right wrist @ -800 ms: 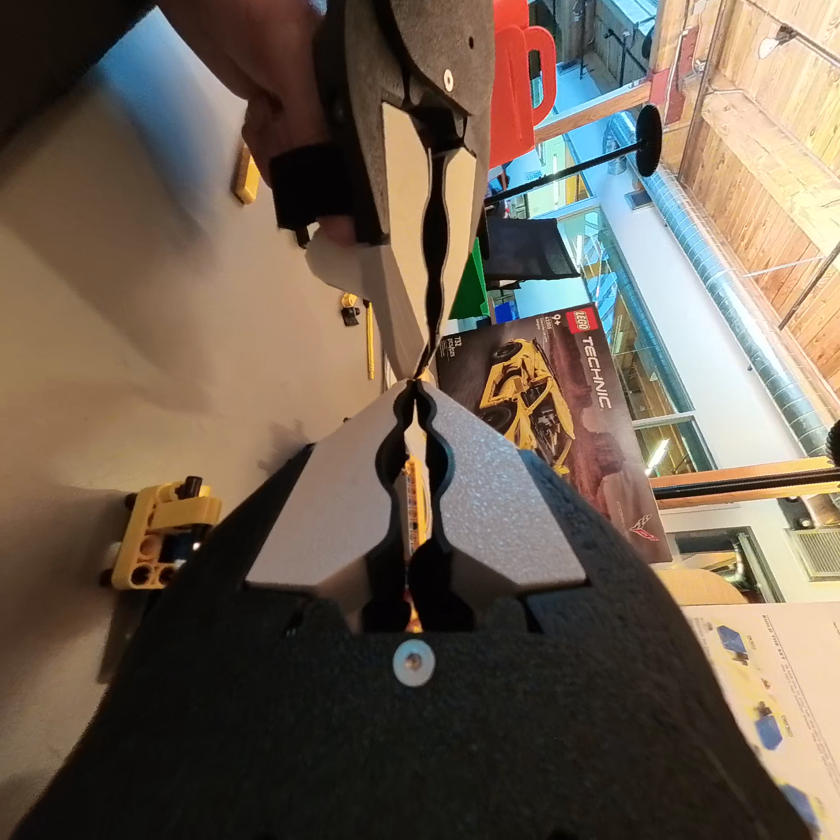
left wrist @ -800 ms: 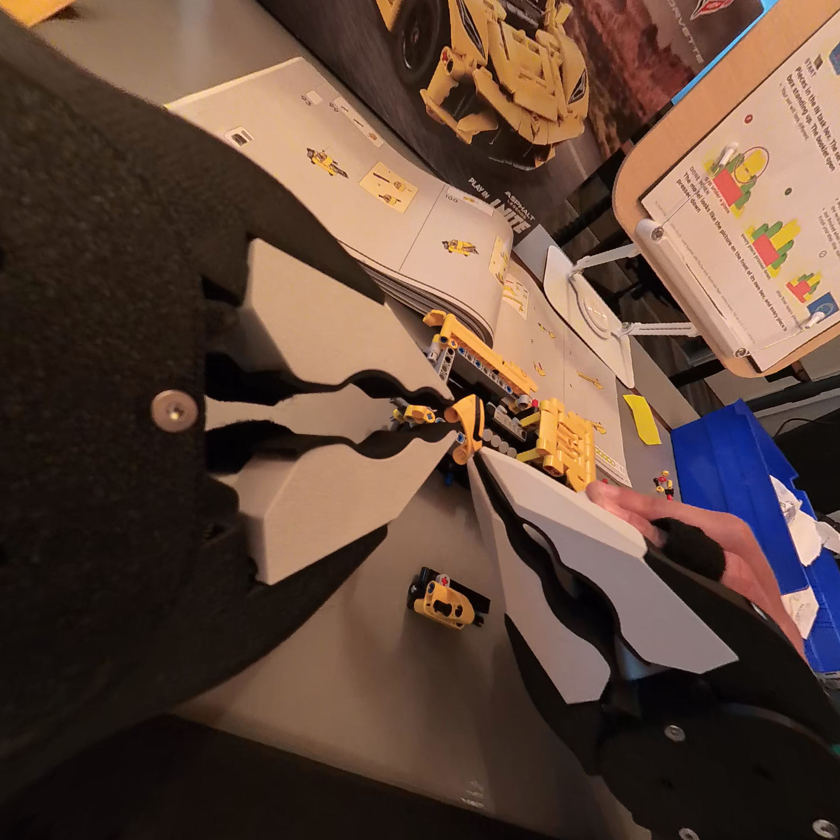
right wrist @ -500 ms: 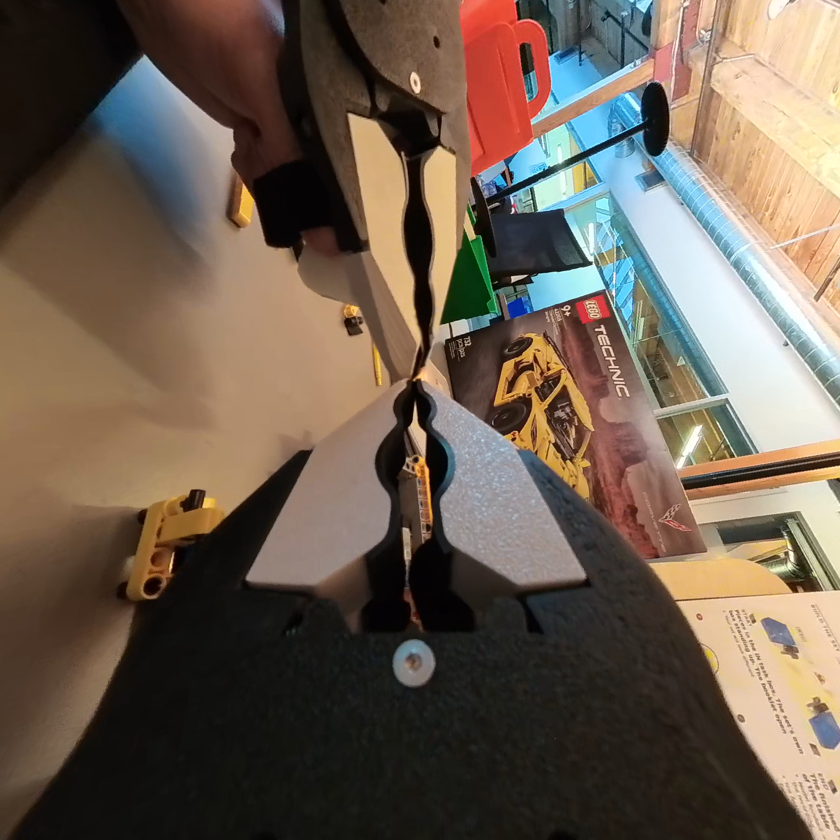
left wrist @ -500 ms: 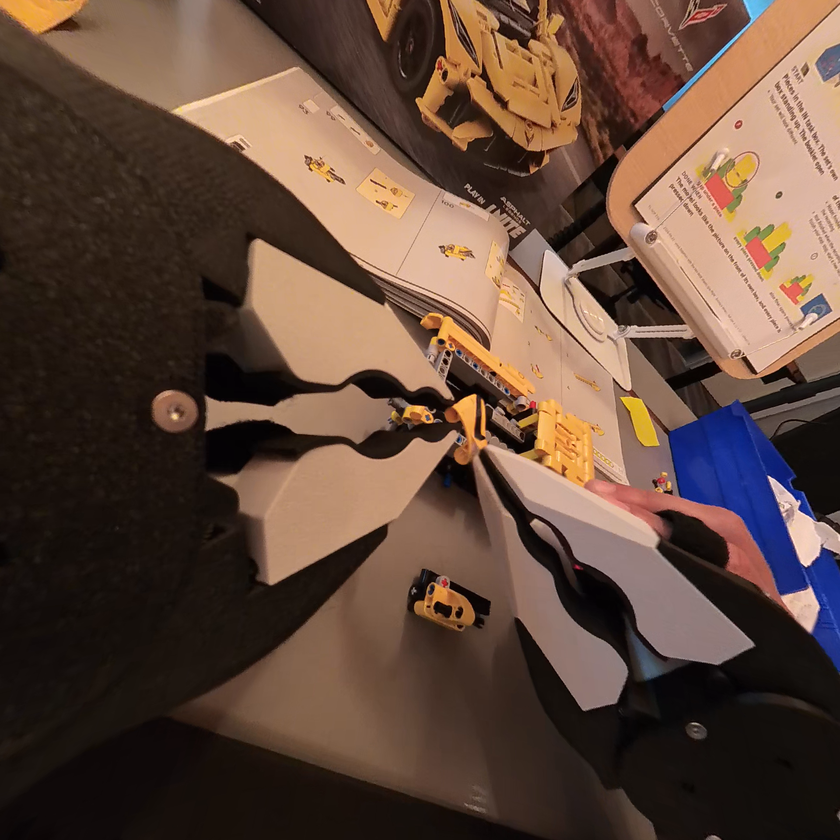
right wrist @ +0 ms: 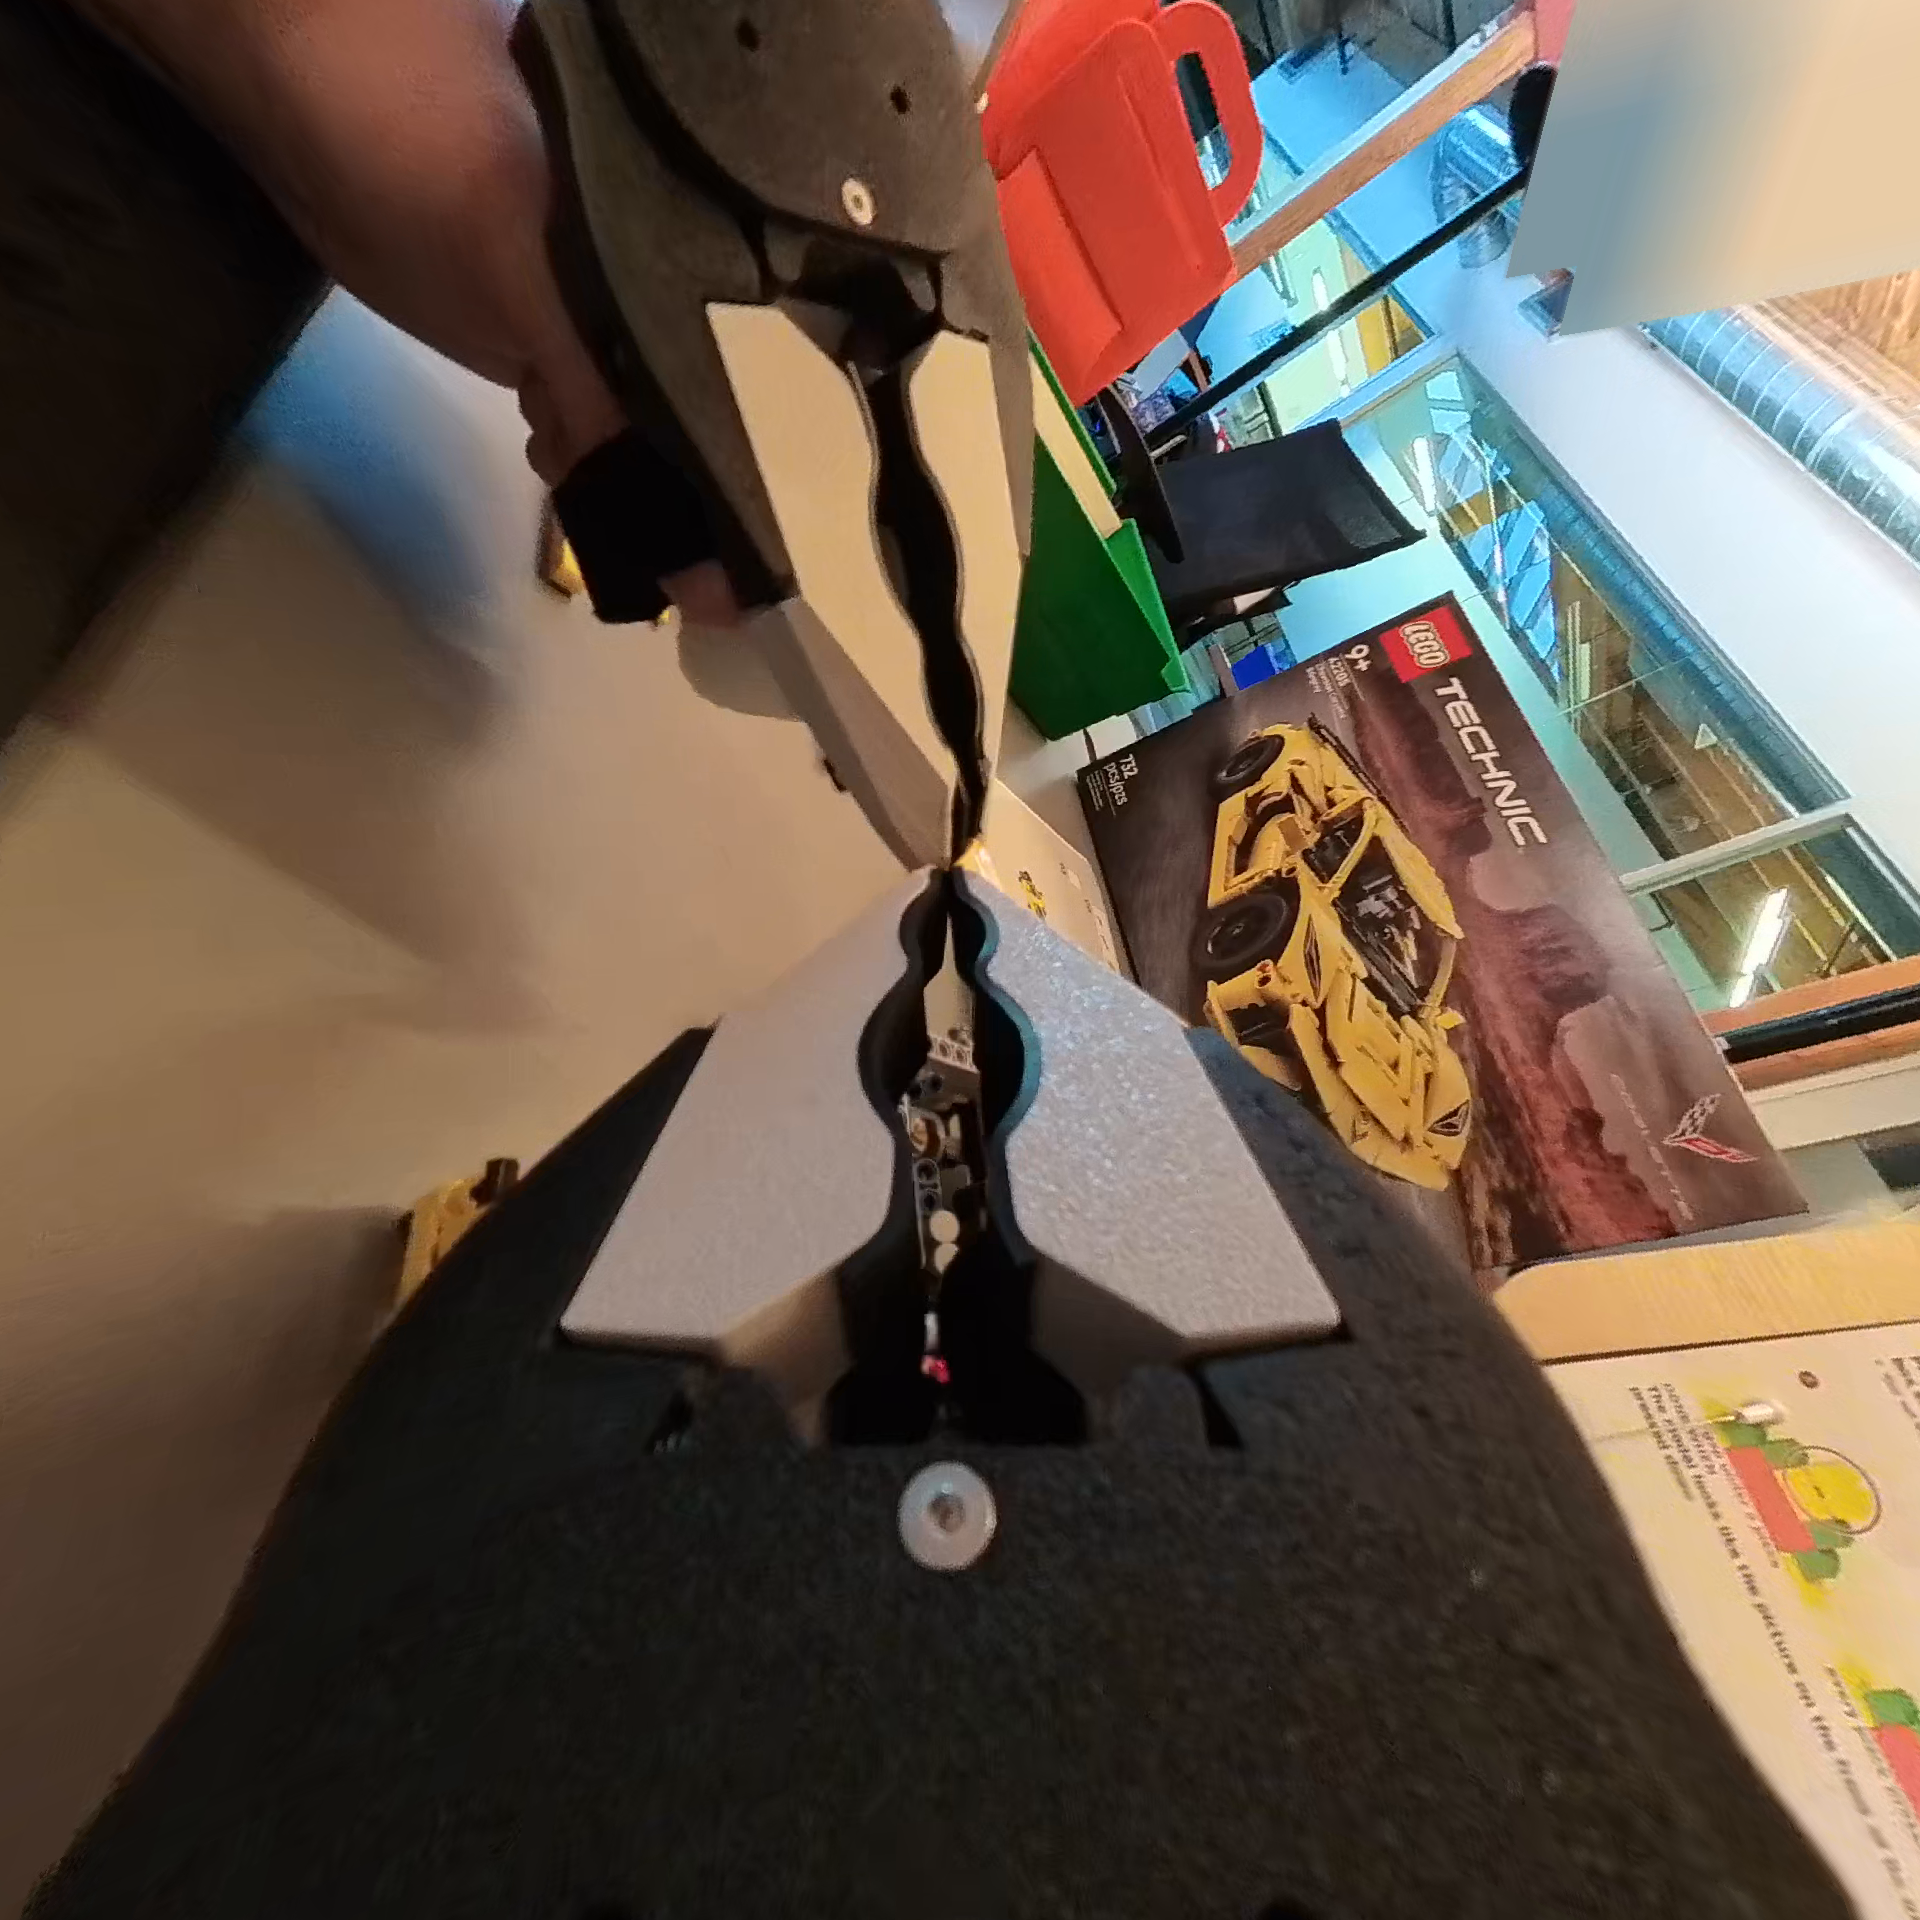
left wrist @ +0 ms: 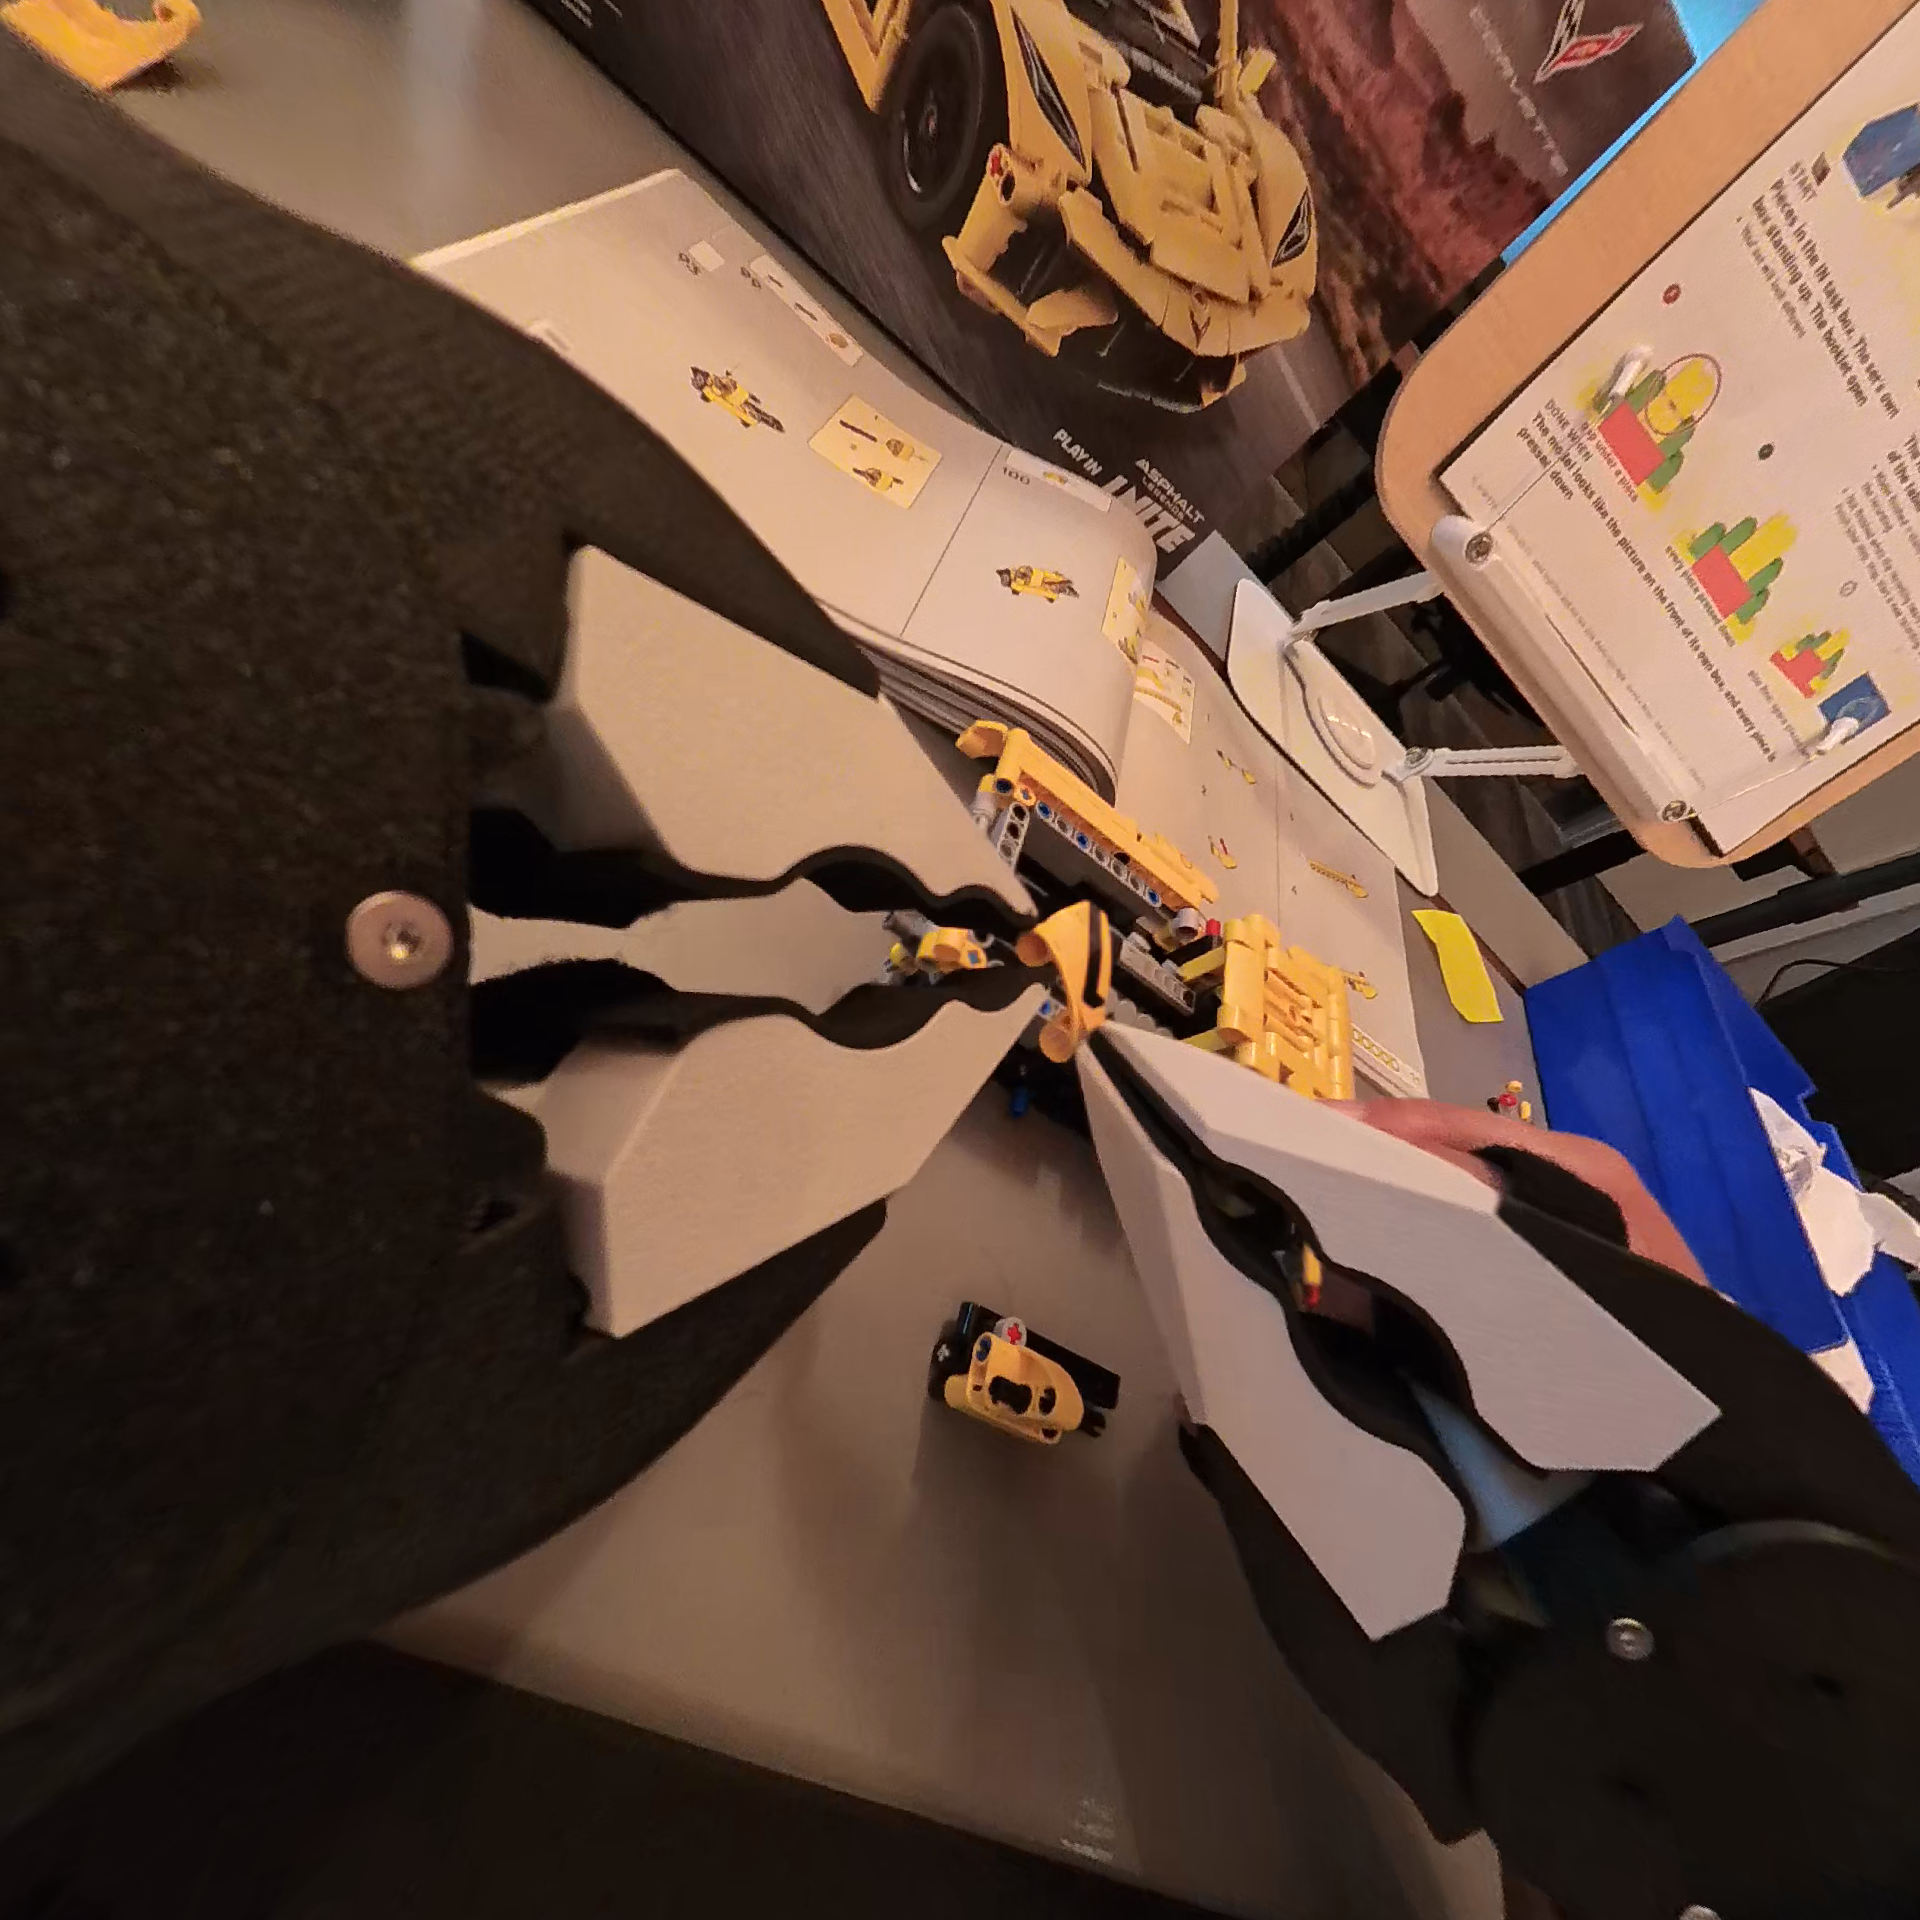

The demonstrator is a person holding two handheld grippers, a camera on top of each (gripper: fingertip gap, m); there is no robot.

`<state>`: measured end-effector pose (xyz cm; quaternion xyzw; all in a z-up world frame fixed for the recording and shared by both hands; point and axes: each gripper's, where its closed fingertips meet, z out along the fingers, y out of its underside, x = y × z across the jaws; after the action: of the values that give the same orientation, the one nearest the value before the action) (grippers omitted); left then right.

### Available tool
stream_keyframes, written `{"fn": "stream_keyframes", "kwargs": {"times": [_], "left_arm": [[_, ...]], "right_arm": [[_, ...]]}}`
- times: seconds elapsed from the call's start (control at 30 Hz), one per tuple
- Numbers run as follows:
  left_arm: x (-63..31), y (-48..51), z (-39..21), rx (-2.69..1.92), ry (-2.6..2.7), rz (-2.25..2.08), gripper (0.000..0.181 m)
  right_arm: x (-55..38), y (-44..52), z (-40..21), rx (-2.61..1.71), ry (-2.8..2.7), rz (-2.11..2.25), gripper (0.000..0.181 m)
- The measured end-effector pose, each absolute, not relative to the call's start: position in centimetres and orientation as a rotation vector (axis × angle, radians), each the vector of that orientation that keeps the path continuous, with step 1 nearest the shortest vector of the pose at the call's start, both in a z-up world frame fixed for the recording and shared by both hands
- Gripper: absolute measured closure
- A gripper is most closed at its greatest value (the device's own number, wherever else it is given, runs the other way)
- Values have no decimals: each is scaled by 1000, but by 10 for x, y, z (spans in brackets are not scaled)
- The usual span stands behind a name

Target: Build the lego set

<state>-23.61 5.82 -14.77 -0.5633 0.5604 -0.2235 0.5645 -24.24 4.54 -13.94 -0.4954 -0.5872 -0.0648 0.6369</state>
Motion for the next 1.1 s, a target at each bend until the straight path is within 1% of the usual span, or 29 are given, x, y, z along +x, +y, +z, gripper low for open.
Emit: {"fn": "stream_keyframes", "kwargs": {"times": [0.2,0.27,0.37,0.47,0.5,0.53,0.6,0.8,0.87,1.03,1.1], "left_arm": [[-240,60,-139,-1320,1266,-570,175],[-242,61,-134,-1318,1239,-604,175],[-243,59,-128,-1318,1211,-674,176],[-242,55,-126,-1328,1200,-773,176],[-242,53,-126,-1334,1207,-807,175],[-241,51,-127,-1345,1213,-839,176],[-239,48,-132,-1382,1225,-895,176],[-237,47,-140,-1447,1243,-964,176],[-237,47,-142,-1459,1242,-969,176],[-243,56,-137,-1511,1155,-1051,176],[-247,61,-134,-1518,1109,-1072,177]], "right_arm": [[-250,36,-140,-1210,-1297,54,181],[-252,31,-133,-1198,-1271,115,175],[-248,30,-118,-1198,-1187,212,162],[-240,37,-110,-1205,-1139,223,138],[-238,38,-112,-1200,-1152,199,132],[-238,39,-115,-1185,-1179,149,131],[-239,38,-123,-1133,-1255,32,131],[-249,36,-148,-1092,-1409,-121,131],[-252,35,-149,-1074,-1417,-144,135],[-252,35,-151,-1066,-1434,-177,135],[-254,30,-150,-1039,-1451,-181,145]]}}
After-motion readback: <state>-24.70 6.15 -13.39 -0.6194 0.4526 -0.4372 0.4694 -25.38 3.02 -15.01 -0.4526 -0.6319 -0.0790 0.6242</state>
